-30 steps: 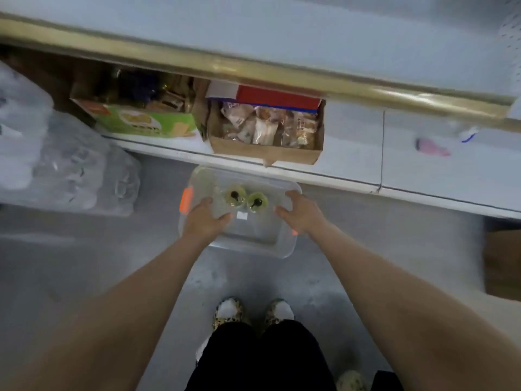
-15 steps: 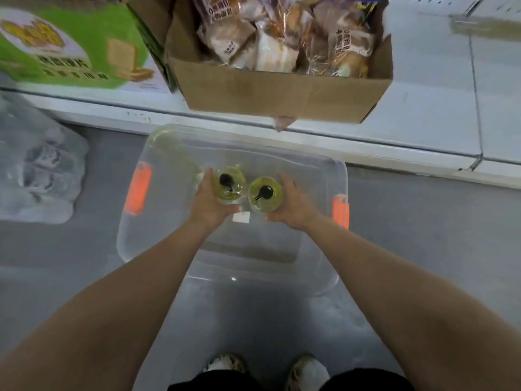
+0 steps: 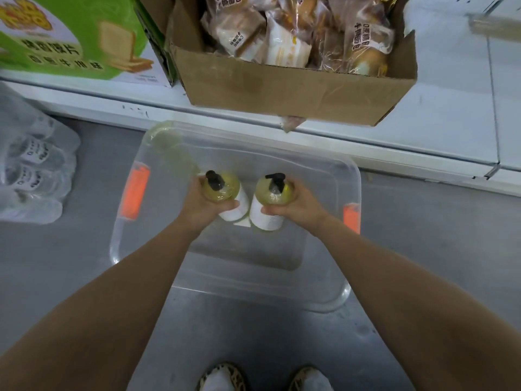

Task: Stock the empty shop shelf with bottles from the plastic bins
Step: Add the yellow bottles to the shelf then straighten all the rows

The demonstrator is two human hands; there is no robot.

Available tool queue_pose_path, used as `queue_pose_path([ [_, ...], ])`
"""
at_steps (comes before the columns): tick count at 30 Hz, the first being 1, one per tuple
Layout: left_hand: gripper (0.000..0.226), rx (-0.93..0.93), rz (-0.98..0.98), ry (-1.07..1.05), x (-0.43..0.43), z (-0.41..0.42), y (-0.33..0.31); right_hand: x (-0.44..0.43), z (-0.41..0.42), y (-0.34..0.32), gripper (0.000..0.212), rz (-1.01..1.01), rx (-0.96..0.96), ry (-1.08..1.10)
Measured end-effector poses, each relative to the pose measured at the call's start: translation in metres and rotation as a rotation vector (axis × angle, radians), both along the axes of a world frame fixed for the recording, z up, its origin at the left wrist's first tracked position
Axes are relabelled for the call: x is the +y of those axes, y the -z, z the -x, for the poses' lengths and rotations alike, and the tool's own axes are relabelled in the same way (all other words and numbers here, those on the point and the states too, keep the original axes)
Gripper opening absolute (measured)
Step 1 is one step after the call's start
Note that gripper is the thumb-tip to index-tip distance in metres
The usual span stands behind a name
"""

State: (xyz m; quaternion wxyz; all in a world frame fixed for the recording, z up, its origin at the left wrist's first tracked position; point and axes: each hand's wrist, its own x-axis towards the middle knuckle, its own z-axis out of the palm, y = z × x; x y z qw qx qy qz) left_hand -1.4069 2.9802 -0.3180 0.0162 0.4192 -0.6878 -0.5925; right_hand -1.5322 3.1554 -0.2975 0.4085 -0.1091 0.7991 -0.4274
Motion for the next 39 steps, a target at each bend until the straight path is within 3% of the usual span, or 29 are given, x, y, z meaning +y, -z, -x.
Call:
queue_pose_path([
  [3, 0.072, 0.014, -0.193, -0.059, 0.0, -0.018, -0.031, 0.01, -0.006, -0.026, 0.05, 0.132, -0.242, 0.137],
  [7, 0.053, 0.039, -0.385, -0.028, 0.011, -0.043, -0.103, 0.029, -0.02, -0.094, 0.065, 0.163, -0.554, 0.273],
  [9, 0.046, 0.031, -0.441, -0.05, 0.018, -0.05, -0.144, 0.04, -0.025, -0.137, 0.054, 0.148, -0.668, 0.311],
  [12, 0.043, -0.008, -0.516, -0.083, 0.027, -0.059, -0.204, 0.054, -0.029, -0.197, 0.057, 0.138, -0.75, 0.36],
  [17, 0.011, 0.088, -0.642, -0.071, 0.041, -0.051, -0.338, 0.069, -0.03, -0.326, 0.065, 0.159, -0.77, 0.388],
  [21, 0.059, 0.08, -0.696, -0.023, 0.041, -0.036, -0.451, 0.076, -0.028, -0.437, 0.069, 0.246, -0.697, 0.414],
  [26, 0.072, 0.197, -0.759, 0.026, 0.043, -0.018, -0.593, 0.08, -0.025, -0.567, 0.07, 0.492, -0.675, 0.446],
  [29, 0.092, 0.28, -0.815, 0.071, 0.043, -0.007, -0.674, 0.085, -0.023, -0.644, 0.05, 0.682, -0.628, 0.367],
  [31, 0.087, 0.345, -0.811, 0.137, 0.042, -0.001, -0.722, 0.088, -0.021, -0.688, 0.049, 0.734, -0.606, 0.335],
  [39, 0.076, 0.532, -0.774, 0.324, 0.043, 0.024, -0.853, 0.099, -0.013, -0.813, 0.085, 0.781, -0.494, 0.317],
])
